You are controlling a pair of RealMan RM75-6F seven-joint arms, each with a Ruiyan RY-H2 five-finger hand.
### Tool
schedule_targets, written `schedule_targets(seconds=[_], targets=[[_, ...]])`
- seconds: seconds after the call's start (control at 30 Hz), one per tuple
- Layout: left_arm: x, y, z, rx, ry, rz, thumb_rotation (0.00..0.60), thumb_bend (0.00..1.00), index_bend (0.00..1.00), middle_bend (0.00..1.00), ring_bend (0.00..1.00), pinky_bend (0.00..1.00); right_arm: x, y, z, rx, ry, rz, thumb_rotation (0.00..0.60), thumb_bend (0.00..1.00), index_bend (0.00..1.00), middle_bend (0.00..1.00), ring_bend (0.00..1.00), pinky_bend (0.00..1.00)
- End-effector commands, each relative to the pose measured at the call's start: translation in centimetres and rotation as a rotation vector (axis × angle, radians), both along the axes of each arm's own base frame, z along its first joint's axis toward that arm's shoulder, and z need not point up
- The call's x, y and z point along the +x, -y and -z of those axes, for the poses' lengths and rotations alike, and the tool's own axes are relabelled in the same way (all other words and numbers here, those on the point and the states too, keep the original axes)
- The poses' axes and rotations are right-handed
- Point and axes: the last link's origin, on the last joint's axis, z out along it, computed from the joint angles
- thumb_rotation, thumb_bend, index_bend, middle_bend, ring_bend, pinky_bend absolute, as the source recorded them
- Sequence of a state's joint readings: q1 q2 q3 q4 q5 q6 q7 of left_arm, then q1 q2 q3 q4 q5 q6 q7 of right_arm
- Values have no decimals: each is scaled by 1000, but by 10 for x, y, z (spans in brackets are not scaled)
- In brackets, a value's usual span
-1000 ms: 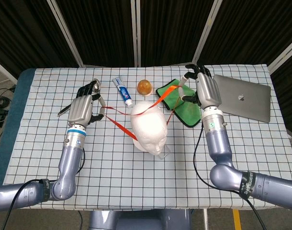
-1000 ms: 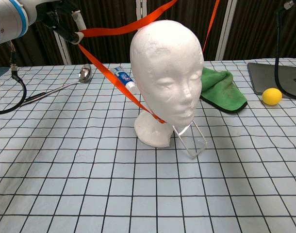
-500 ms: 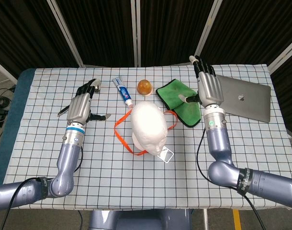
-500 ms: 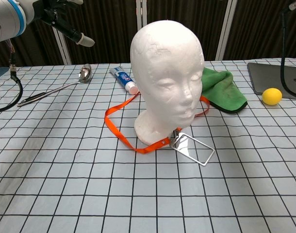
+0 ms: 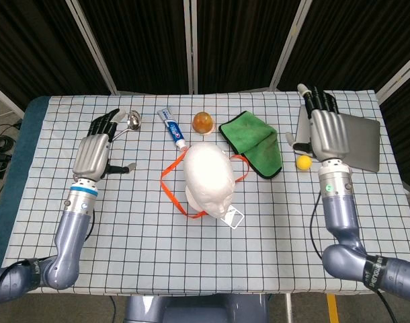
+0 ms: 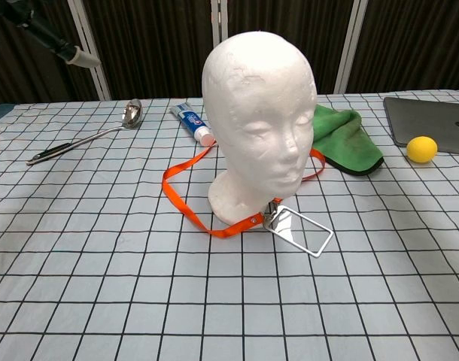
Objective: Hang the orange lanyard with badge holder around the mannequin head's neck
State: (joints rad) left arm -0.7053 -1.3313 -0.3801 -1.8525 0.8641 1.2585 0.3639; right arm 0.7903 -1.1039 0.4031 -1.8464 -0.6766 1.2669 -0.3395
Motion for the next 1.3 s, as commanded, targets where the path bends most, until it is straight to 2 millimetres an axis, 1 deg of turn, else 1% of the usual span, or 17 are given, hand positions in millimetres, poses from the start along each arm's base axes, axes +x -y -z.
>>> schedule_targets(seconds=[0.03,0.1,0.17,0.2,0.27,0.37,0.4,0.5,0.6,0.67,0.73,0.77,0.83,0.87,0.93,1.13,1.3], targets=[[-31,23,-11,-1,-60,4,600,0,0,0,0,0,-44,-29,-8,42,-40,28,600,527,215,0,0,0],[-41,33,-15,-2,-86,4,600,0,0,0,0,0,-62,-43,-9,68,-65,39,600,606,217,0,0,0],[-51,43,-19,-1,-116,2,600,0,0,0,0,0,-79,-56,-8,96,-94,47,600,649,216,0,0,0],[-58,51,-22,2,-133,-2,600,0,0,0,0,0,-92,-66,-8,117,-117,53,600,665,215,0,0,0],[-67,61,-25,5,-144,-8,600,0,0,0,0,0,-107,-79,-6,150,-141,60,600,676,209,0,0,0],[-81,79,-29,7,-162,-21,600,0,0,0,0,0,-130,-103,2,228,-167,72,600,679,202,56,0,0],[-86,84,-29,7,-165,-27,600,0,0,0,0,0,-135,-110,4,251,-176,70,600,684,202,85,0,0],[-99,100,-31,6,-146,-63,600,0,0,0,0,0,-148,-127,12,310,-214,53,600,713,210,101,0,0],[-112,116,-33,7,-151,-89,600,0,0,0,0,0,-155,-147,29,401,-242,13,600,729,219,105,0,0],[-117,123,-34,6,-162,-97,600,0,0,0,0,0,-155,-154,37,439,-247,-12,600,739,221,110,0,0],[-121,132,-36,2,-162,-105,600,0,0,0,0,0,-152,-164,50,500,-258,-62,600,746,223,116,0,0],[-122,134,-36,2,-159,-106,600,0,0,0,0,0,-151,-165,53,511,-259,-73,600,755,223,122,0,0],[-124,140,-38,4,-148,-110,600,0,0,0,0,0,-144,-168,67,559,-262,-129,600,790,218,128,0,1],[-125,141,-38,4,-147,-111,600,0,0,0,0,0,-142,-167,71,570,-263,-145,600,818,213,127,0,8],[-126,144,-40,6,-146,-109,600,0,0,0,0,0,-134,-165,87,615,-256,-191,600,854,208,123,0,23],[-131,145,-41,7,-161,-115,600,0,0,0,0,0,-101,-157,125,708,-232,-306,600,938,183,101,0,30],[-133,143,-40,1,-168,-118,600,0,0,0,0,0,-79,-150,148,768,-203,-345,600,999,88,67,0,32]])
